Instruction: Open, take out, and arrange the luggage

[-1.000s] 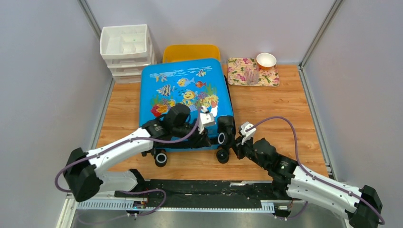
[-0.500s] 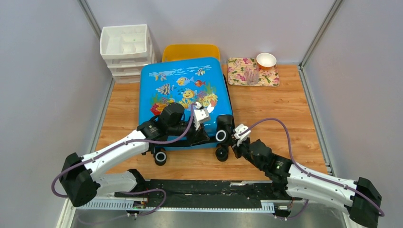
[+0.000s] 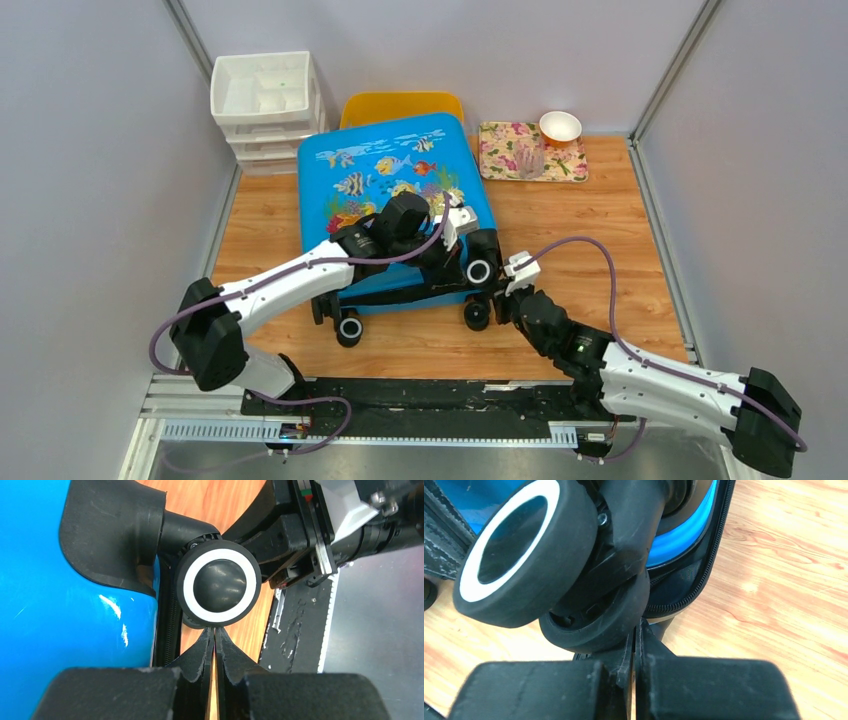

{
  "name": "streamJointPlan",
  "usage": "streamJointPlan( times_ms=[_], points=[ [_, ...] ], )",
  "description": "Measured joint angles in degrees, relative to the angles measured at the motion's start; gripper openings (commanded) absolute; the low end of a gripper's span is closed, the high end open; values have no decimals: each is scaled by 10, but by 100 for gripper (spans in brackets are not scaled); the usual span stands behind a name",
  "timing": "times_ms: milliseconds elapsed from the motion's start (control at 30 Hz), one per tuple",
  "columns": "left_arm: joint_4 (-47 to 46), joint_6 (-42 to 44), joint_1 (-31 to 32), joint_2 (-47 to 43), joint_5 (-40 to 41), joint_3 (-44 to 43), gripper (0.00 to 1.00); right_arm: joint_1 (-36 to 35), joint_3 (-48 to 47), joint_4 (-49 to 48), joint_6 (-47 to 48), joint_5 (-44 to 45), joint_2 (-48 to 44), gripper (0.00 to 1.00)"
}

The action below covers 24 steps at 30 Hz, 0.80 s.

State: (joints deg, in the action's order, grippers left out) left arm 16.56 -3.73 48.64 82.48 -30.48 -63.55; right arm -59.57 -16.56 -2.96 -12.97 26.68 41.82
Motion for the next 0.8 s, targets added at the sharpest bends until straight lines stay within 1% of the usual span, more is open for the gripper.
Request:
streamJointPlan(
  times_ms=[133,333,400,567,733,800],
  points=[
    [24,-26,-1,33,-5,-39,9,0,1,-14,-1,30,10,0],
    [33,-65,-3,57,-17,-65,10,0,1,-19,-15,57,19,0],
    [30,-76,-5,59,-25,-66,10,3,-2,-14,-49,58,20,0],
    [27,-107,-12,65,-47,-66,10,10,-39,50,-162,53,31,0],
    [21,-129,-17,71,-66,-66,11,17,-41,52,-173,54,35,0],
    [9,-139,-19,75,-73,-66,11,43,-40,53,-192,43,35,0]
  ],
)
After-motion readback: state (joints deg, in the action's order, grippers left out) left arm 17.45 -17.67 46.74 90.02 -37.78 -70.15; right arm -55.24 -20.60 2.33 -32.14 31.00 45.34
